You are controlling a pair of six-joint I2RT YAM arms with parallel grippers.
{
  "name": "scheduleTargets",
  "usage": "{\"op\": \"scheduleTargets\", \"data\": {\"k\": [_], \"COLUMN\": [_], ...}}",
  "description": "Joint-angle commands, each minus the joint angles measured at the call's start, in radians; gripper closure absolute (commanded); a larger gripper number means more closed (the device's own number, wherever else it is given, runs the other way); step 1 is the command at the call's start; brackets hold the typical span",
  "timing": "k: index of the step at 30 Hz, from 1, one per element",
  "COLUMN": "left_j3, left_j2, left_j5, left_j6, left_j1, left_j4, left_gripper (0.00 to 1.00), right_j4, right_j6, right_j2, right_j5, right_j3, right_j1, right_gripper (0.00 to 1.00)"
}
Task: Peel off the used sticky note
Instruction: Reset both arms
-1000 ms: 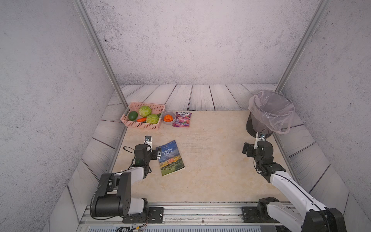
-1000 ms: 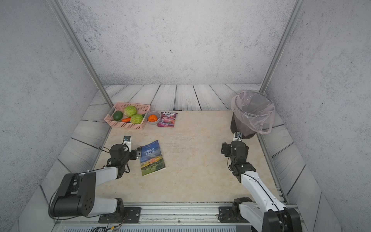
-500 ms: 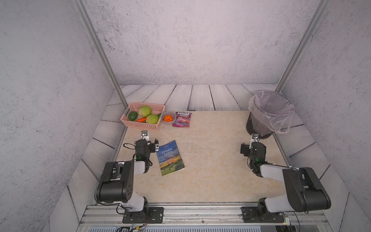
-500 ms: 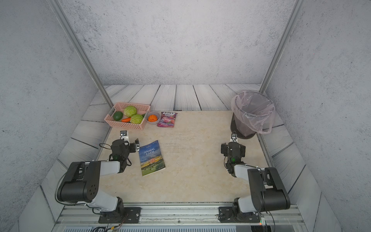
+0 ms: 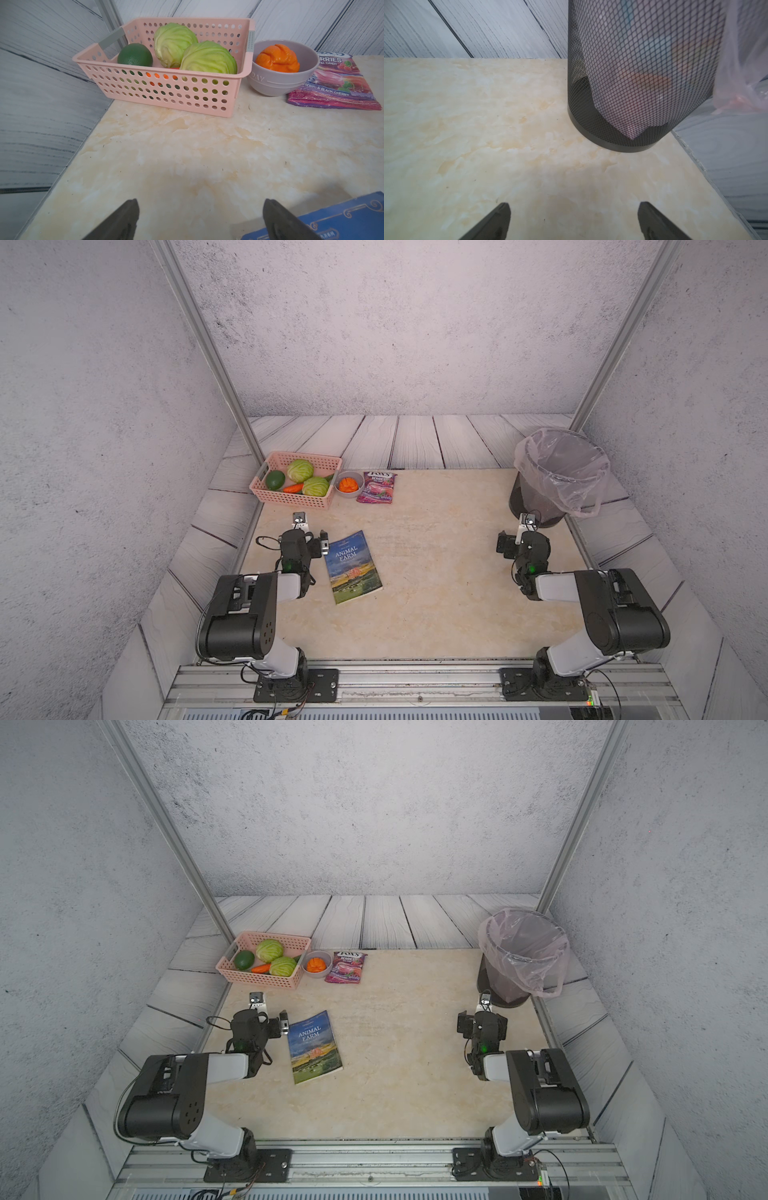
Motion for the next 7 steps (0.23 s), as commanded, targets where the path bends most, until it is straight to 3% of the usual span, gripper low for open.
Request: {"op": "scheduleTargets", "data": {"k": [1,7], "left_j3": [0.017,0.015], "left_j2": [-0.005,-0.008], "left_j5": [-0.007,-0.008], "left_j6": [-0.004,-0.004], "left_j1": [0.005,0.003], "left_j4": [-0.004,-0.001], "left_gripper": [0.02,0.02], "right_j4": [-0.023,-0.022], "right_j6": [0.003,0.001], "right_j2": [-0.02,-0.019], "right_j5": [-0.014,-0.014], "right_j3": [0.014,0.014], "right_j1": [-0.005,-0.005], "right_gripper": [0.0,0.0]}}
